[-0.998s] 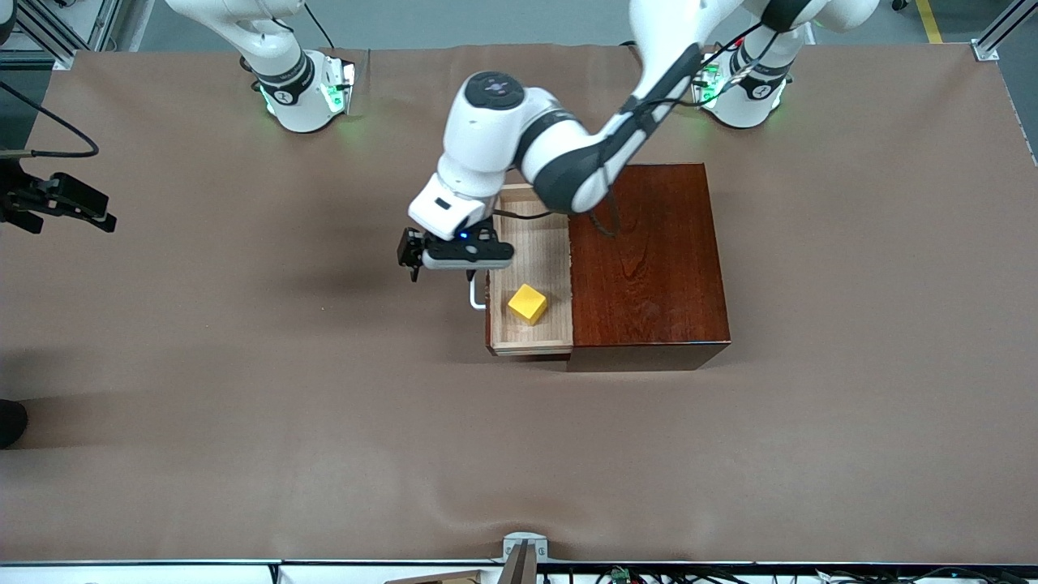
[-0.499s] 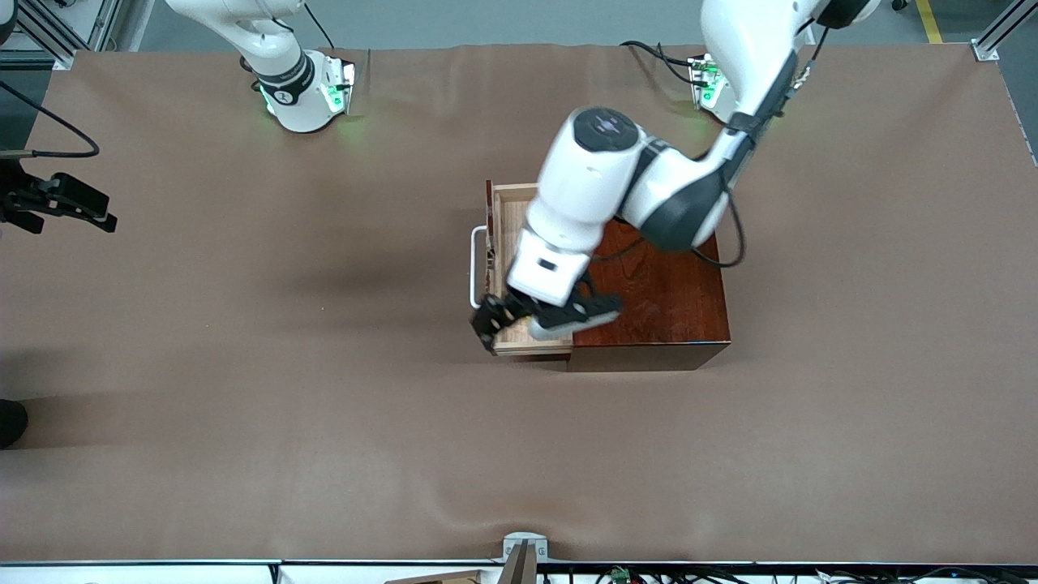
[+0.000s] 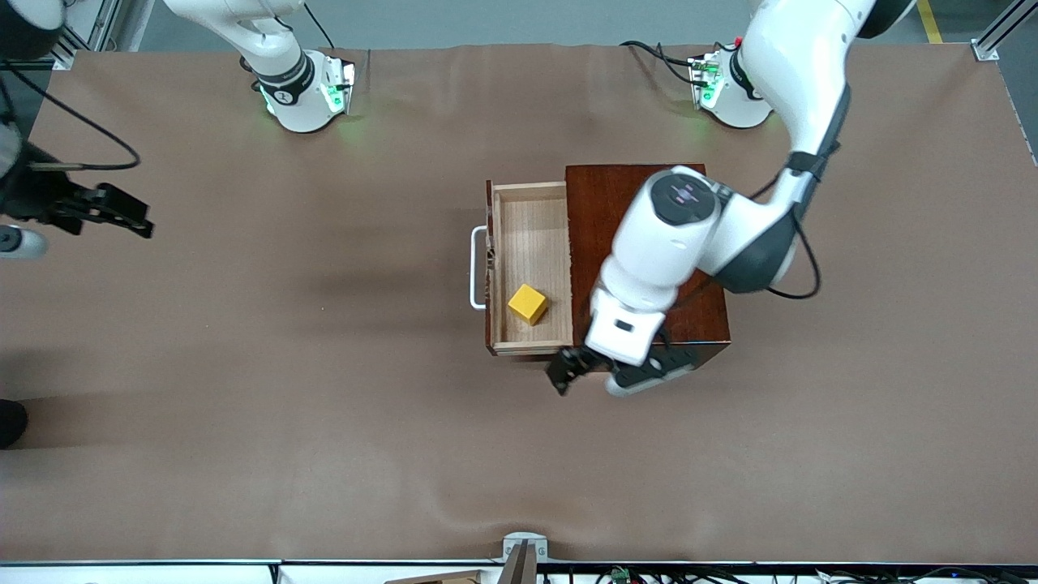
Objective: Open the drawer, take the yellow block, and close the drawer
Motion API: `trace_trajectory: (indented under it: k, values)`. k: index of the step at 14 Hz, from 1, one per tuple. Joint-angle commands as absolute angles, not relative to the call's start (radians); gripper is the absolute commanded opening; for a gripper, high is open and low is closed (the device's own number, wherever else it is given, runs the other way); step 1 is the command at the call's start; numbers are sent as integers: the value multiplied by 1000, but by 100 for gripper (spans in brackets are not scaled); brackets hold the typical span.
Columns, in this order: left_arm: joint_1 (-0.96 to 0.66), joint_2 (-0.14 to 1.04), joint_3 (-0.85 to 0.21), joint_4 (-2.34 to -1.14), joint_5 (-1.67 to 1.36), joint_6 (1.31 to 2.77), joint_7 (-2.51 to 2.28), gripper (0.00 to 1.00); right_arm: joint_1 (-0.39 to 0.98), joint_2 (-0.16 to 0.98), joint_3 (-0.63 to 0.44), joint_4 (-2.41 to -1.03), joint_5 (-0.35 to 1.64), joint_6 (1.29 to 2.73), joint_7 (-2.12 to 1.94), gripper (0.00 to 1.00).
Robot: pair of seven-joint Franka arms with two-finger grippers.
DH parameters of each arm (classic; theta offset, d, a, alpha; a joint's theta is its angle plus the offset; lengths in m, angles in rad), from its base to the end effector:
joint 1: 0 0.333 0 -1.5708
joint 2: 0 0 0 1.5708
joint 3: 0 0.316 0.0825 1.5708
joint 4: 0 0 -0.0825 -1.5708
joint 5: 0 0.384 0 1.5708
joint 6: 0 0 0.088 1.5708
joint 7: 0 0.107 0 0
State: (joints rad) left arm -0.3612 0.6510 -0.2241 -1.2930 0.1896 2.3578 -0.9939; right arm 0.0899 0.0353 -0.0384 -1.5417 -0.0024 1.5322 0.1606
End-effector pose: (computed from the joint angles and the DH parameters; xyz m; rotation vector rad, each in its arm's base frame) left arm 0.6652 -0.3830 0.4171 2.7748 0.5299 0.4716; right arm 0.5605 0.0290 0.6152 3.1277 -0.1709 -0.0691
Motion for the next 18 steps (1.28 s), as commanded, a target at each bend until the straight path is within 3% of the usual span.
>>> trace_trajectory:
  k: [1, 11, 16, 18]
  values:
    - [-295, 657, -233, -1292, 172, 2353, -861, 100, 168, 52, -41, -1546, -6, 1511, 349, 100]
    - [-62, 750, -224, -1305, 192, 2367, -433, 100, 385, 149, -40, -1542, 51, 1603, 840, 100]
    - [15, 874, -209, -1289, 252, 2626, -295, 100, 529, 210, -40, -1537, 57, 1736, 1230, 100]
    - [-6, 911, -125, -1273, 250, 2701, -249, 100, 587, 233, -40, -1534, 55, 1781, 1409, 100]
